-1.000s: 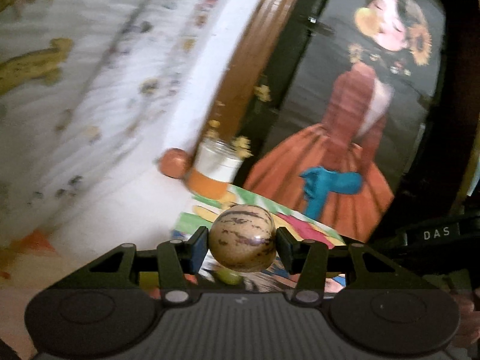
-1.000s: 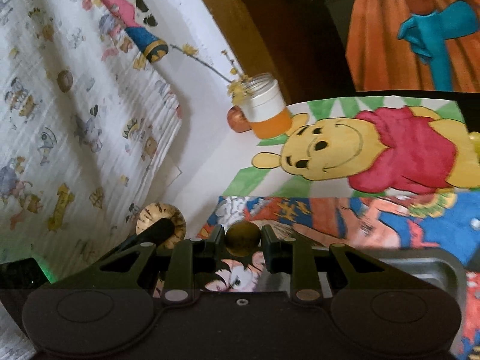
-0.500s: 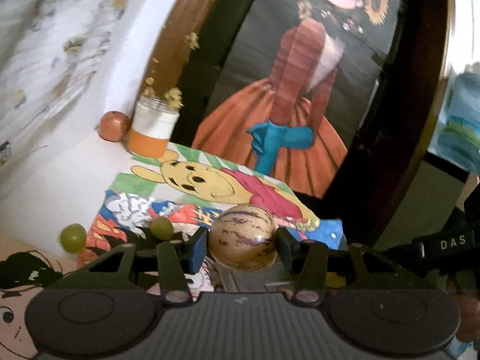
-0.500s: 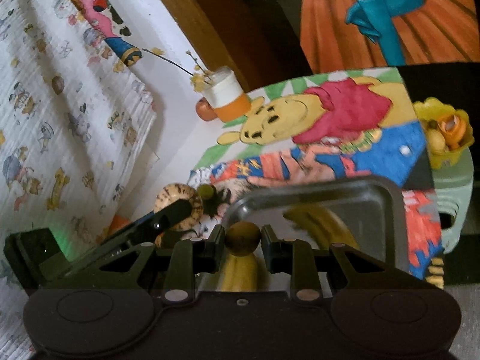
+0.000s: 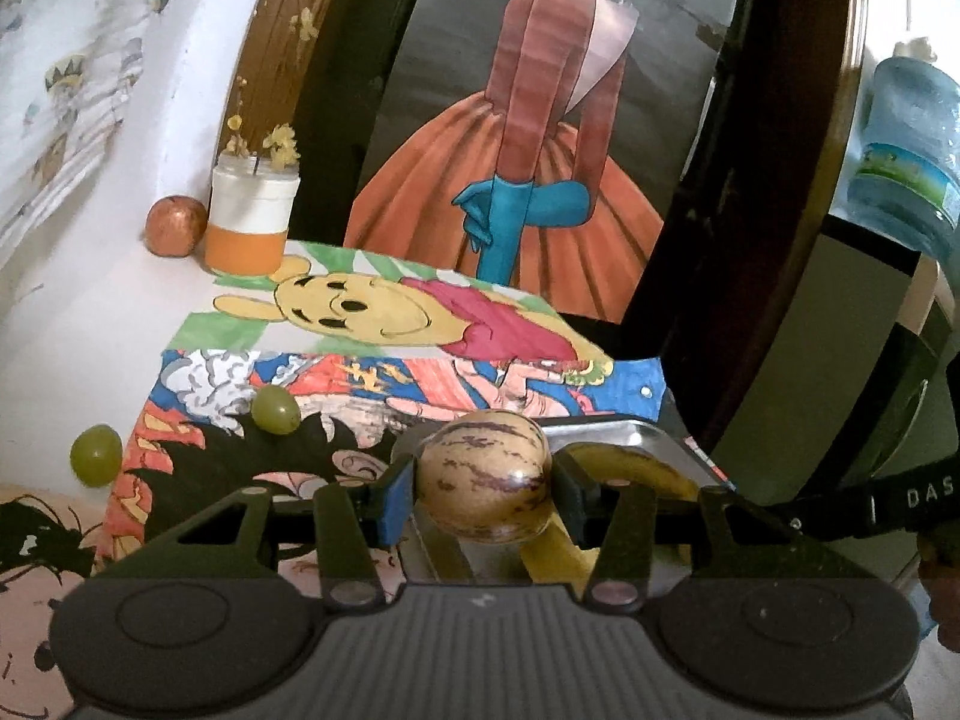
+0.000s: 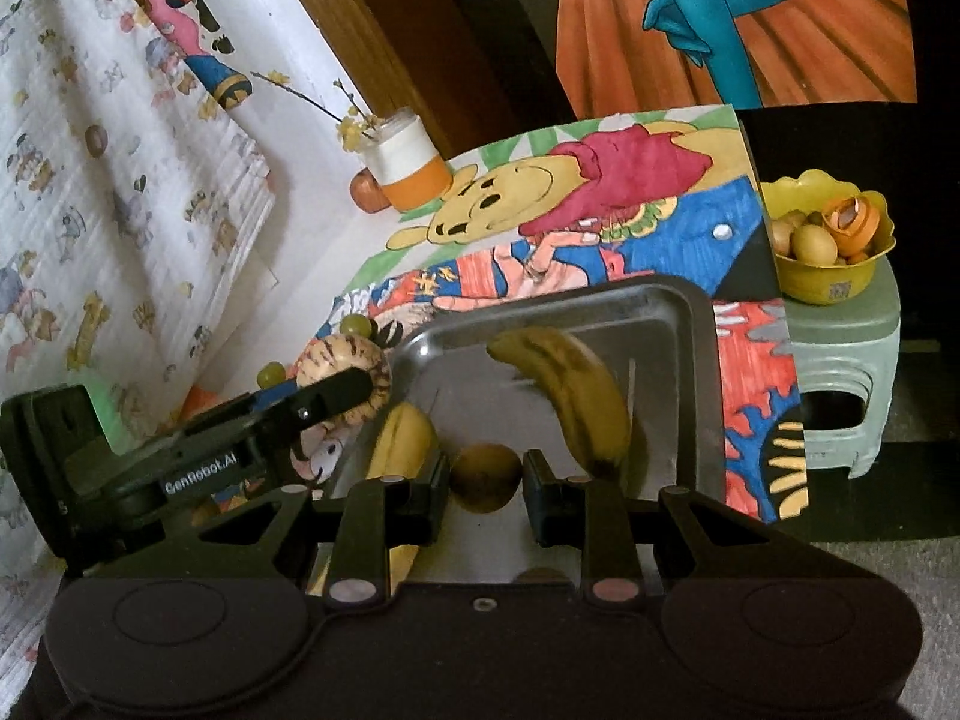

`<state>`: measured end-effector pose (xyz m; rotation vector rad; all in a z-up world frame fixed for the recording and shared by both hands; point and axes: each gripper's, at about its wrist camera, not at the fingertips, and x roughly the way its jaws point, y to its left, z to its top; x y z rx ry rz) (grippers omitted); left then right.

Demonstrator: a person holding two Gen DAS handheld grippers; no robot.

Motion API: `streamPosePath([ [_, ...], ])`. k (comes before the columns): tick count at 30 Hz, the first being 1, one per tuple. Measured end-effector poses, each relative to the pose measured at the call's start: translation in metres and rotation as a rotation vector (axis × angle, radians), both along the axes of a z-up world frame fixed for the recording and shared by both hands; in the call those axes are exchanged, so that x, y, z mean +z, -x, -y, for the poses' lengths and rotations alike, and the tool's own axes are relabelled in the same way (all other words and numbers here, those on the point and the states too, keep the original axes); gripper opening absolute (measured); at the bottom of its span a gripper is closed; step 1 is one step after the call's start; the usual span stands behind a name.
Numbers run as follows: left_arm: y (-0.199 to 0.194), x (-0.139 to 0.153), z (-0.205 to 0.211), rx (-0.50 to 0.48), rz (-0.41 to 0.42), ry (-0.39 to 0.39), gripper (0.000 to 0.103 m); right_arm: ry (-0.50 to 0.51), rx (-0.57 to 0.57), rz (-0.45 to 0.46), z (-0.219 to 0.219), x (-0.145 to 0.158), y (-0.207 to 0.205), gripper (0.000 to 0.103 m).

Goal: Organize fruits
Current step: 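Carry the pepino and small brown fruit onto the tray and open both grippers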

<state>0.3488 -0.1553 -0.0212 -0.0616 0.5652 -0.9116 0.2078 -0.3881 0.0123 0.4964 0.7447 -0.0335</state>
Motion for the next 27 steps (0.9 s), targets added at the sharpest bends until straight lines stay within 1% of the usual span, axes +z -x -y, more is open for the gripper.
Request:
streamPosePath([
  [5, -0.002, -0.002, 0.003, -0.003, -0.018, -0.020, 0.054, 0.017, 0.001, -0.004, -0.002, -0.003, 0.002, 0.029],
  [15, 0.002, -0.002, 0.006, -0.031, -0.003, -0.043, 0.053, 0.091, 0.017, -0.009, -0.012, -0.005, 0.001, 0.029],
  [23, 0.009, -0.002, 0.011, -0.077, 0.016, -0.068, 0.054, 0.127, 0.021, -0.012, -0.015, -0.006, 0.002, 0.029],
  [27, 0.008, -0.004, 0.014, -0.080, -0.006, -0.089, 0.055, 0.170, 0.019, -0.011, -0.018, -0.006, 0.002, 0.029],
])
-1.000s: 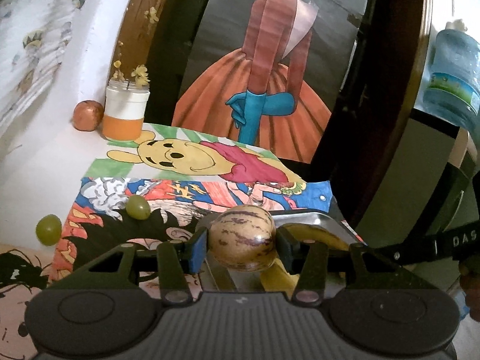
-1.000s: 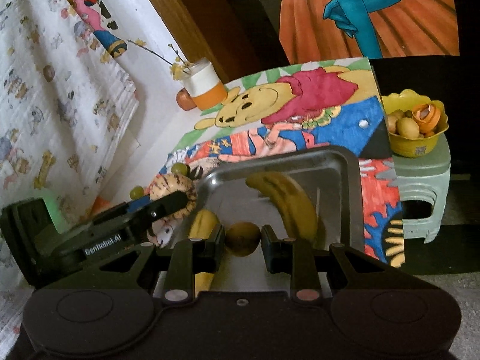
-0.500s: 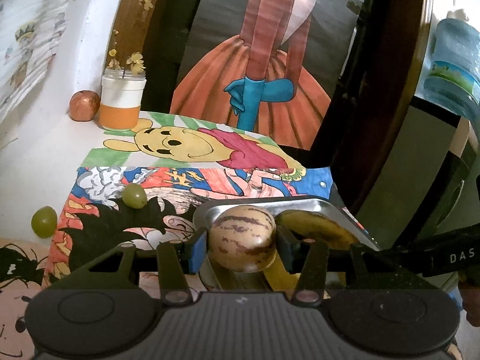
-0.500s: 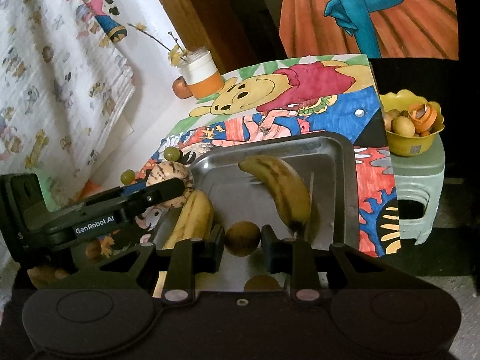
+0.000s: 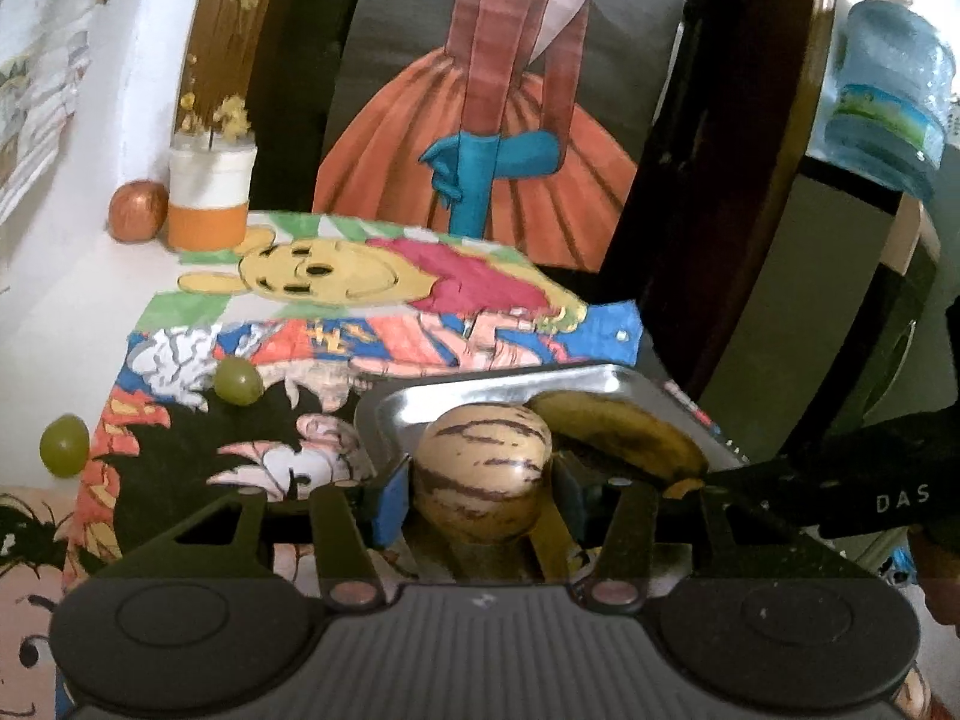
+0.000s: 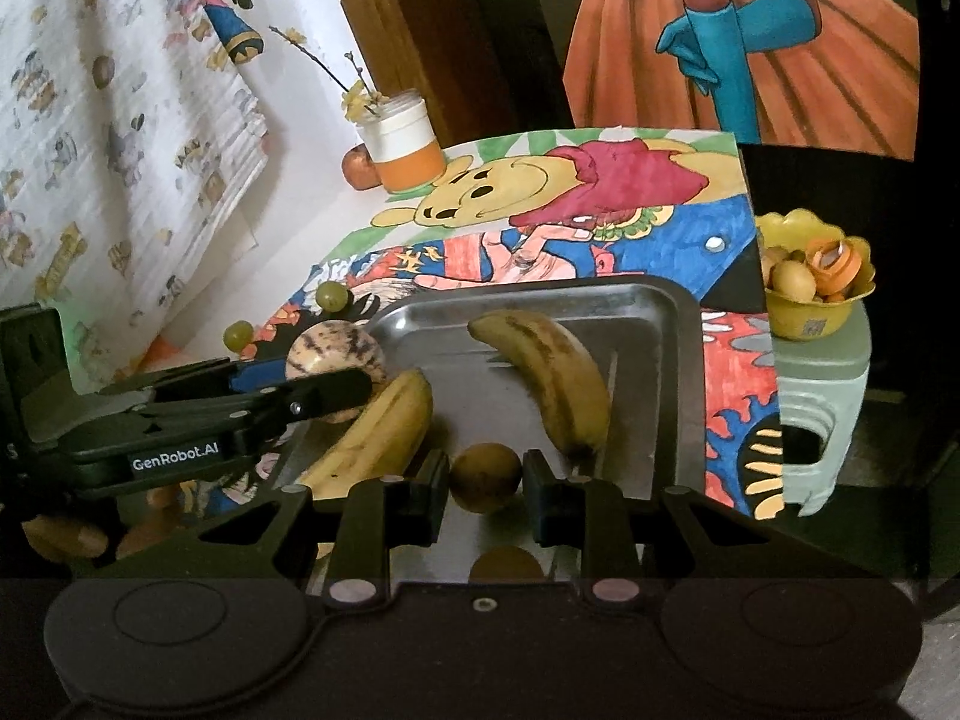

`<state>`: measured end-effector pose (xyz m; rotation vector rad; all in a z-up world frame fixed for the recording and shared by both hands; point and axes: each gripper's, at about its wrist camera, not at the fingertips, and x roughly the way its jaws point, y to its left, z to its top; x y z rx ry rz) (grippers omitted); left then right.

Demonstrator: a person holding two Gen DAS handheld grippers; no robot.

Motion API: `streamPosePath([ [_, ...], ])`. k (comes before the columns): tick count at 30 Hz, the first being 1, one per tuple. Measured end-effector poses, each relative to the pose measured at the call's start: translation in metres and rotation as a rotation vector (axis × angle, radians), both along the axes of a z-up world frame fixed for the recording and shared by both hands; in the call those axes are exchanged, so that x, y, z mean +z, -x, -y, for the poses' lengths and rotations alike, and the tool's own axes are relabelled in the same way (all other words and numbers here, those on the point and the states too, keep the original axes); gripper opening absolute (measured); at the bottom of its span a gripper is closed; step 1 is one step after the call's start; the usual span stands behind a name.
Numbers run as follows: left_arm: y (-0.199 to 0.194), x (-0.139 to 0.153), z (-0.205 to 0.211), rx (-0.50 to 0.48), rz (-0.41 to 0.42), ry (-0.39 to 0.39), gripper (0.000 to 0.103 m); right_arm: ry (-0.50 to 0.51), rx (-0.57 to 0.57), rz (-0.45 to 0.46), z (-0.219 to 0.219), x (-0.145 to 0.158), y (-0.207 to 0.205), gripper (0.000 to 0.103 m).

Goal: Organize fruits
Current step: 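Carry the pepino and small brown fruit onto the tray and open both grippers, then lift both open grippers up and away from the metal tray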

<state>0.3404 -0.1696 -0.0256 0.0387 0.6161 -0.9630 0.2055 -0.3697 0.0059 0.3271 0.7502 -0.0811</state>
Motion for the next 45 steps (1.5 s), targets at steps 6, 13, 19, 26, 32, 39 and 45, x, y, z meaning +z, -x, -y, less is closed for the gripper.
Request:
streamPosePath([
  [6, 0.001, 0.000, 0.000, -0.005, 0.007, -0.001, 0.056, 0.027, 0.008, -0.005, -0.004, -0.003, -0.001, 0.029],
  [13, 0.005, 0.002, 0.000, -0.008, 0.028, 0.000, 0.074, 0.039, 0.003, -0.006, -0.006, -0.004, -0.003, 0.032],
  [19, 0.009, 0.004, -0.001, 0.001, 0.058, 0.008, 0.083, 0.036, -0.006, 0.001, -0.006, -0.005, 0.000, 0.033],
  [26, 0.019, 0.011, -0.012, 0.075, 0.136, 0.024, 0.093, 0.061, -0.005, 0.048, -0.010, 0.005, 0.012, 0.051],
  [32, 0.025, 0.024, -0.035, 0.162, 0.080, 0.111, 0.101, 0.046, -0.020, 0.085, -0.011, 0.011, 0.031, 0.064],
  [39, 0.063, 0.050, -0.050, 0.215, 0.141, 0.069, 0.102, 0.062, -0.016, 0.174, -0.018, 0.035, 0.066, 0.090],
  [45, 0.119, 0.072, -0.064, 0.277, 0.213, 0.040, 0.103, 0.070, -0.011, 0.233, -0.029, 0.055, 0.101, 0.102],
])
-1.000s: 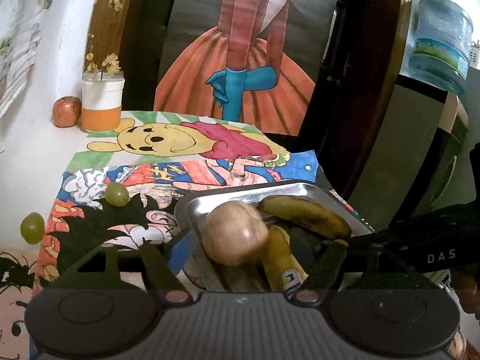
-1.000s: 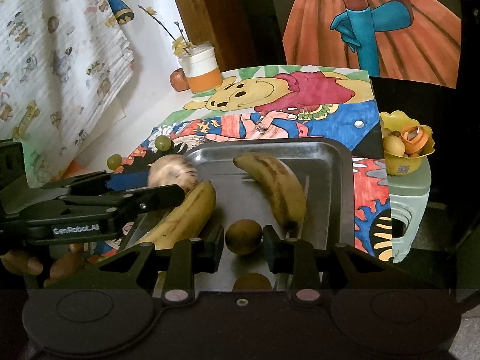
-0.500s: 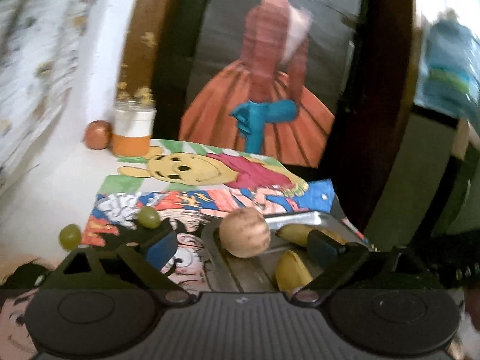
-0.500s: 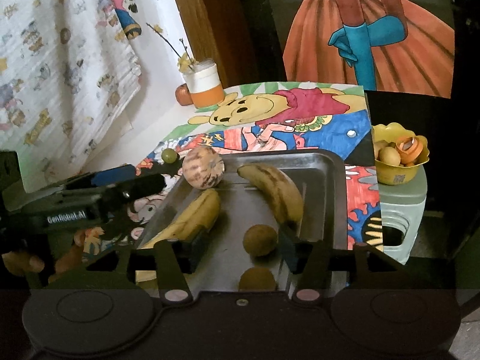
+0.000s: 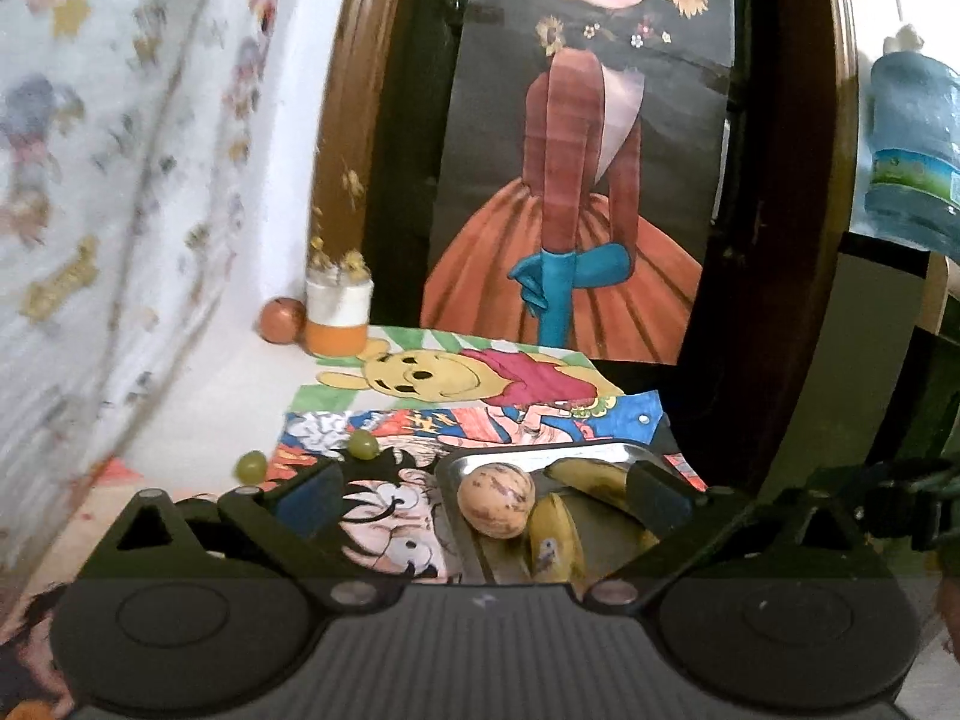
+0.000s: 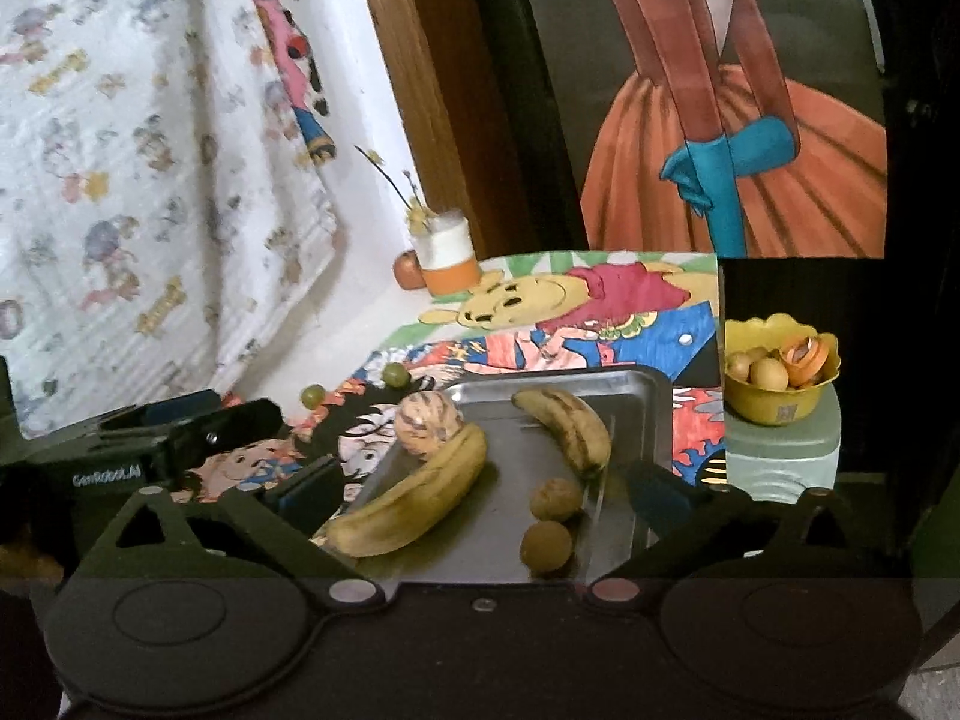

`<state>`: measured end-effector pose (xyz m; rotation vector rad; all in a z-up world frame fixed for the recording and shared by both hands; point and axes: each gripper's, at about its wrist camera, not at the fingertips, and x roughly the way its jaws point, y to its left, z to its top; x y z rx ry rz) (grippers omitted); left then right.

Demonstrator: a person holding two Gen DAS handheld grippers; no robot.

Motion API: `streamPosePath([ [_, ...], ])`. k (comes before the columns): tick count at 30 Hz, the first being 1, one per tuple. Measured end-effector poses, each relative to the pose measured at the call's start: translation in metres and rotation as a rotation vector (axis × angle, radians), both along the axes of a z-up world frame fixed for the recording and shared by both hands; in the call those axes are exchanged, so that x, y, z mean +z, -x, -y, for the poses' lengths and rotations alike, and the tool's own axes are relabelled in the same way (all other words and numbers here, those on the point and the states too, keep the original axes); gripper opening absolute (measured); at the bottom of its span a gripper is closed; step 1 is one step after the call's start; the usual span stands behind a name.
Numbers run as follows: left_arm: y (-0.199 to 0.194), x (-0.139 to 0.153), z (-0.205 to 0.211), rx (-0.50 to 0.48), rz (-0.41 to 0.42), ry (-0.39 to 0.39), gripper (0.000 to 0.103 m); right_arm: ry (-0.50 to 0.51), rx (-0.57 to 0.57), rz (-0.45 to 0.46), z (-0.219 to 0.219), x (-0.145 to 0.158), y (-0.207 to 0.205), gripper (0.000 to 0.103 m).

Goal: Organize fruits
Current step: 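Lift both open grippers up and away from the metal tray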

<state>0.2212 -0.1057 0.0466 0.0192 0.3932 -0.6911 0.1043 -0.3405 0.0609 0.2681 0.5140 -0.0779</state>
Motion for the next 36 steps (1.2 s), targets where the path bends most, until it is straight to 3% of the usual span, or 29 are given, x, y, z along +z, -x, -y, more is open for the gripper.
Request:
streamPosePath([
  [8, 0.064, 0.013, -0.015, 0.116, 0.052, -0.069, 0.103, 0.031, 0.006, 0.012, -0.016, 0.010, 0.050, 0.102],
  [22, 0.143, 0.033, -0.052, 0.252, 0.010, 0.033, 0.103, 0.108, 0.037, 0.078, -0.050, 0.033, 0.128, 0.102],
  [36, 0.203, 0.004, -0.077, 0.365, -0.032, -0.027, 0.103, 0.039, 0.071, 0.051, -0.072, 0.017, 0.168, 0.102],
])
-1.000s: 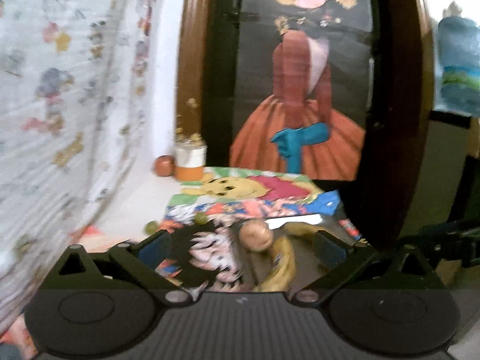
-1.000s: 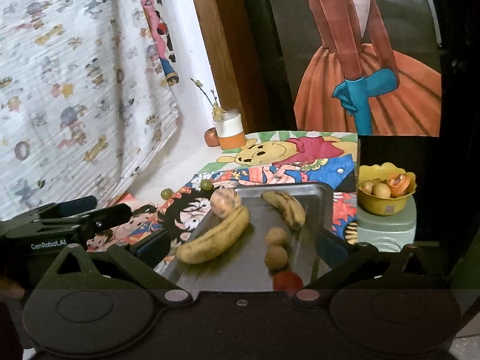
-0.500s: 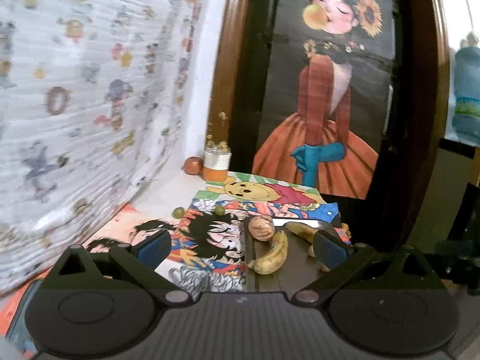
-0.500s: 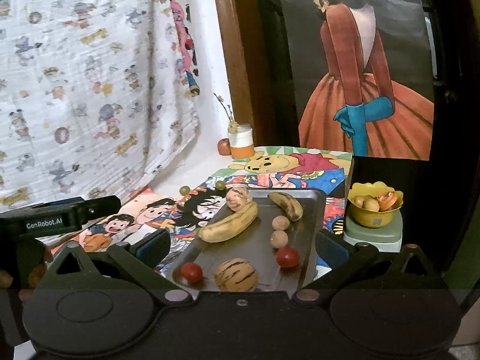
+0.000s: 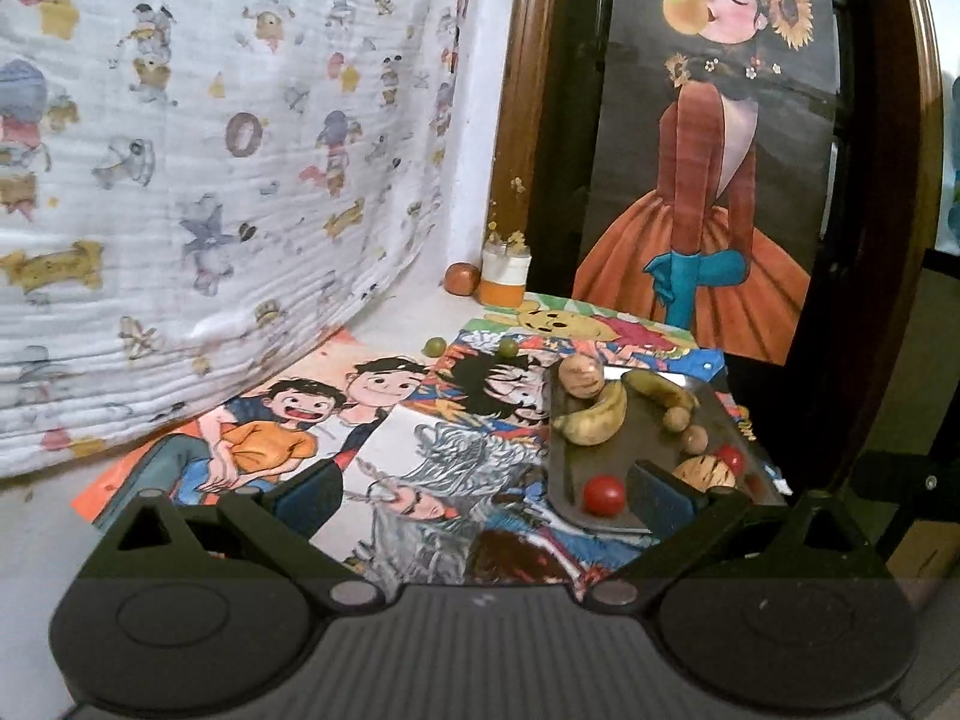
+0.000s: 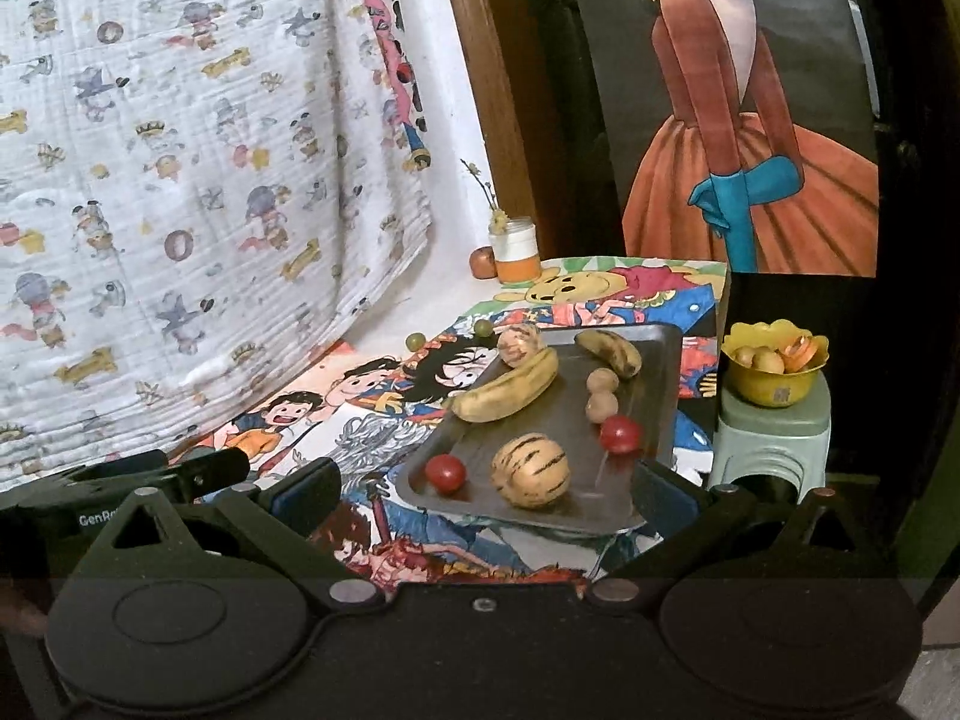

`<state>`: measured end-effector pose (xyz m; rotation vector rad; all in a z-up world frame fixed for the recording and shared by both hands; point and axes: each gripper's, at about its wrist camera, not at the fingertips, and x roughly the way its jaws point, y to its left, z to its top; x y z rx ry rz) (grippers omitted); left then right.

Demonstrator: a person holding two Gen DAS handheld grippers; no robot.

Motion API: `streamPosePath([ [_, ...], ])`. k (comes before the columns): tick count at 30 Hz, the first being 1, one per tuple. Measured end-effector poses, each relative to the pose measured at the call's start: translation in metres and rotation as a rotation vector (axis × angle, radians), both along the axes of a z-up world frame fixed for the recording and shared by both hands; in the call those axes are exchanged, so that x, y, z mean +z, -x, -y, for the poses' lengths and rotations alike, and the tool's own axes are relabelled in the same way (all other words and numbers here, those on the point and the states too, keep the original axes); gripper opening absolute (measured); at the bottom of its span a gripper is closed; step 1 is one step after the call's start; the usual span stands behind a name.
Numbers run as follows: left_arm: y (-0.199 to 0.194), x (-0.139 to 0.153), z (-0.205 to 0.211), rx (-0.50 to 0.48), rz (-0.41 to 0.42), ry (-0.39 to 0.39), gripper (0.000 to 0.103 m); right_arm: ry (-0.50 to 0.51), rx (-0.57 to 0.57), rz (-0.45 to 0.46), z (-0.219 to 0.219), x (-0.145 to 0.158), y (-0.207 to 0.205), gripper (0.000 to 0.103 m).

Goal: Organize fruits
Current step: 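Lift both open grippers up and away from the metal tray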

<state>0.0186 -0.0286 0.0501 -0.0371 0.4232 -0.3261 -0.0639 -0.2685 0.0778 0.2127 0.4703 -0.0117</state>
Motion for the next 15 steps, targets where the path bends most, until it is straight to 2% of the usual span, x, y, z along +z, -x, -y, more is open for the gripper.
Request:
streamPosePath([
  [6, 0.010, -0.002, -0.004, 0.021, 0.011, -0.038, 0.103, -0.030, -0.015, -0.031, -0.002, -0.008, 0.001, 0.102],
  [15, 0.008, -0.015, -0.010, 0.032, -0.023, -0.057, 0.103, -0.029, 0.019, -0.108, -0.013, -0.021, -0.007, 0.102],
])
